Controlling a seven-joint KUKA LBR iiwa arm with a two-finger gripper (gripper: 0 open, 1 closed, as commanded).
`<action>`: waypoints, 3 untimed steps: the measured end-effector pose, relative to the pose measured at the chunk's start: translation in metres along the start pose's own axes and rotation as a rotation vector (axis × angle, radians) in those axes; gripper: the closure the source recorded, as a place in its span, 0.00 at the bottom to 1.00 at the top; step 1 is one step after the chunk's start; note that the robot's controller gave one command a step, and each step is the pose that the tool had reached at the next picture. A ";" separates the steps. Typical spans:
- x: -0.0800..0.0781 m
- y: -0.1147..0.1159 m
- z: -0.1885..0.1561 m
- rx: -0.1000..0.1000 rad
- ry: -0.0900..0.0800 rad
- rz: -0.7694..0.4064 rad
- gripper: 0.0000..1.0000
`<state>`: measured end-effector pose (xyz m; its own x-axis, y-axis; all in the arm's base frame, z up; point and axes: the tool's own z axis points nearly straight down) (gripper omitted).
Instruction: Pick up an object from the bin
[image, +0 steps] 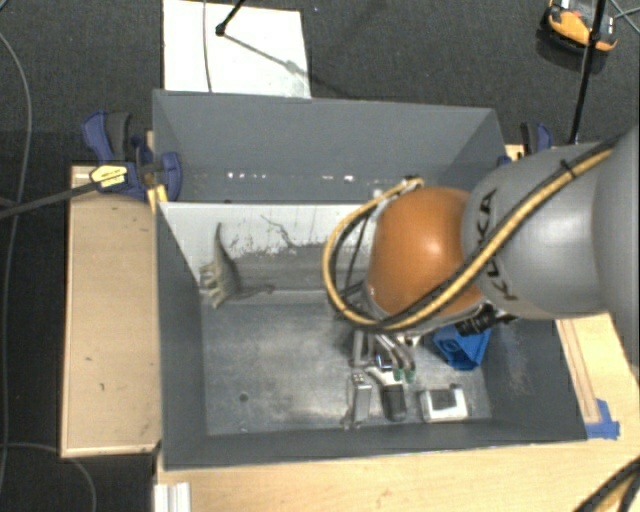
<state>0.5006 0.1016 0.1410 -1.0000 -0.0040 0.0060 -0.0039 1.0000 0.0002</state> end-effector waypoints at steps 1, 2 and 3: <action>-0.002 0.000 -0.004 -0.001 -0.008 0.004 0.00; -0.047 -0.052 0.003 -0.001 -0.010 -0.059 0.00; -0.053 -0.078 -0.005 0.003 -0.010 -0.144 0.00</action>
Offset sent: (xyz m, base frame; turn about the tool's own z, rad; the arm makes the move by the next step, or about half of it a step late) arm 0.0614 -0.0731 -0.0068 -0.0703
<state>0.5536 0.0240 0.1461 -0.9891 -0.1473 -0.0044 -0.1473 0.9891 -0.0024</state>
